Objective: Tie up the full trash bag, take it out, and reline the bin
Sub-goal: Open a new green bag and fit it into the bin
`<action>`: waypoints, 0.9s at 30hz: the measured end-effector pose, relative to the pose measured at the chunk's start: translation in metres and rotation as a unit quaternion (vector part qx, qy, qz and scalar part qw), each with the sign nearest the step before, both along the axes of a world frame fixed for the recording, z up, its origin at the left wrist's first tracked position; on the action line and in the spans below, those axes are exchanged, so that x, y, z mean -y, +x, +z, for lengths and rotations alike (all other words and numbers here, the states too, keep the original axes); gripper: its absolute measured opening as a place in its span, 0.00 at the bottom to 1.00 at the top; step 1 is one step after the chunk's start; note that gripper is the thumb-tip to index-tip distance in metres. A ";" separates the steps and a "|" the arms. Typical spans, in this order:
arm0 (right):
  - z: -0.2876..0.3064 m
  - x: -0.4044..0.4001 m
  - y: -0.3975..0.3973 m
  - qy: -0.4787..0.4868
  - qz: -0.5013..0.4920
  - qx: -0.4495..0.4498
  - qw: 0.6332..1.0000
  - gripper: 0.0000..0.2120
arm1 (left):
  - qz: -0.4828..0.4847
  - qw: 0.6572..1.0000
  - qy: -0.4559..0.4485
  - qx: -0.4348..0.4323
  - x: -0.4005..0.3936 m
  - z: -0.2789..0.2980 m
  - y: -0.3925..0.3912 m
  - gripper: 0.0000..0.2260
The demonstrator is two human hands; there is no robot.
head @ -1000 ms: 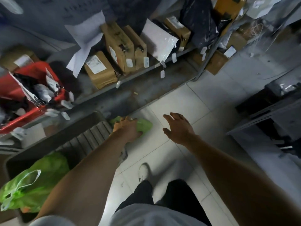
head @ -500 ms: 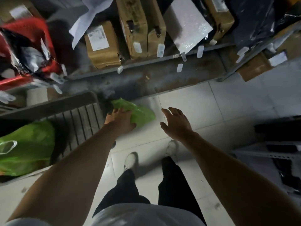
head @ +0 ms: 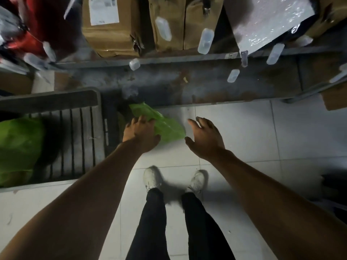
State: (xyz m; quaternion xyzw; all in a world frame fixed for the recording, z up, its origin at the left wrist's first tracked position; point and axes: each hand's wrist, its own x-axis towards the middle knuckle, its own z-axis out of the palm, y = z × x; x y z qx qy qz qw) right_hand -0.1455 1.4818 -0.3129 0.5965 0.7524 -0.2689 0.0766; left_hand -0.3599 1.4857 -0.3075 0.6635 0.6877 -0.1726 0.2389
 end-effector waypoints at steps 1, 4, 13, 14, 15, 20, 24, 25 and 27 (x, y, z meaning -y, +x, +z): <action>-0.017 -0.005 -0.003 -0.003 -0.005 -0.002 1.000 0.30 | 0.000 1.000 0.002 -0.005 -0.005 -0.016 -0.001 0.26; -0.071 -0.014 -0.011 -0.015 -0.009 -0.004 1.000 0.31 | -0.005 1.000 0.008 -0.020 -0.016 -0.069 -0.006 0.26; -0.246 -0.033 -0.018 -0.057 -0.018 0.003 0.998 0.30 | 0.010 0.998 -0.036 -0.053 -0.042 -0.248 -0.020 0.25; -0.260 -0.036 -0.019 -0.058 -0.014 0.005 0.998 0.30 | 0.019 0.997 -0.045 -0.053 -0.045 -0.262 -0.023 0.25; -0.267 -0.038 -0.020 -0.058 -0.011 0.004 0.998 0.30 | 0.022 0.997 -0.053 -0.053 -0.049 -0.271 -0.025 0.25; -0.338 -0.049 -0.029 -0.046 -0.002 -0.004 0.999 0.29 | -0.002 0.996 -0.033 -0.085 -0.077 -0.353 -0.036 0.27; -0.384 -0.053 -0.033 -0.037 0.008 0.006 0.999 0.29 | -0.010 0.996 -0.035 -0.077 -0.093 -0.405 -0.038 0.29; -0.394 -0.055 -0.035 -0.035 0.010 0.007 0.999 0.29 | -0.011 0.997 -0.031 -0.073 -0.095 -0.418 -0.039 0.29; -0.411 -0.060 -0.039 -0.033 0.009 0.002 0.999 0.29 | -0.021 0.997 -0.016 -0.075 -0.097 -0.438 -0.040 0.30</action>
